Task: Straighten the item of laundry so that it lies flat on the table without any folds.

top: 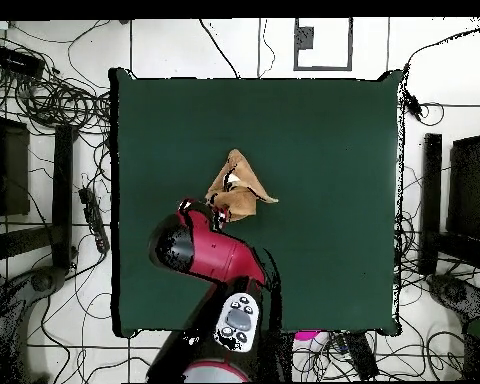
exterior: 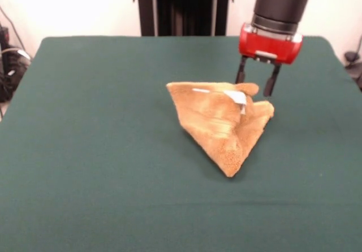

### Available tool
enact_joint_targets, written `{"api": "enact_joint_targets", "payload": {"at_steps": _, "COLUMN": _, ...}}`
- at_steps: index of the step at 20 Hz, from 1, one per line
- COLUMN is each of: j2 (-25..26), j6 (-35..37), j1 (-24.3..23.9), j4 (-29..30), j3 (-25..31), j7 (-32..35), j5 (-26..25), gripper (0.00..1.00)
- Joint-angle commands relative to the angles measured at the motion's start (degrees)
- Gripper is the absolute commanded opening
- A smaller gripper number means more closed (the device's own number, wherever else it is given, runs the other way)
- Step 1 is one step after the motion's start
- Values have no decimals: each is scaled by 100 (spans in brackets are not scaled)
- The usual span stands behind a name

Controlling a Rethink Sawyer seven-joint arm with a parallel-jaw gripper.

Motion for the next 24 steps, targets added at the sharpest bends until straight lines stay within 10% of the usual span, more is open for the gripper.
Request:
{"api": "enact_joint_targets", "payload": {"at_steps": 1, "j2": -330, "j6": -449, "j1": -116, "j4": 382, "j3": 740, "j7": 1041, "j5": -353, "gripper": 100}}
{"api": "enact_joint_targets", "payload": {"at_steps": 14, "j2": 1171, "j6": -2246, "j1": -613, "j4": -624, "j3": 670, "j7": 934, "j5": -1174, "gripper": 100}}
{"api": "enact_joint_targets", "payload": {"at_steps": 24, "j2": 1795, "j6": -2233, "j1": -668, "j4": -1208, "j3": 621, "j7": 659, "j5": -1050, "gripper": 100}}
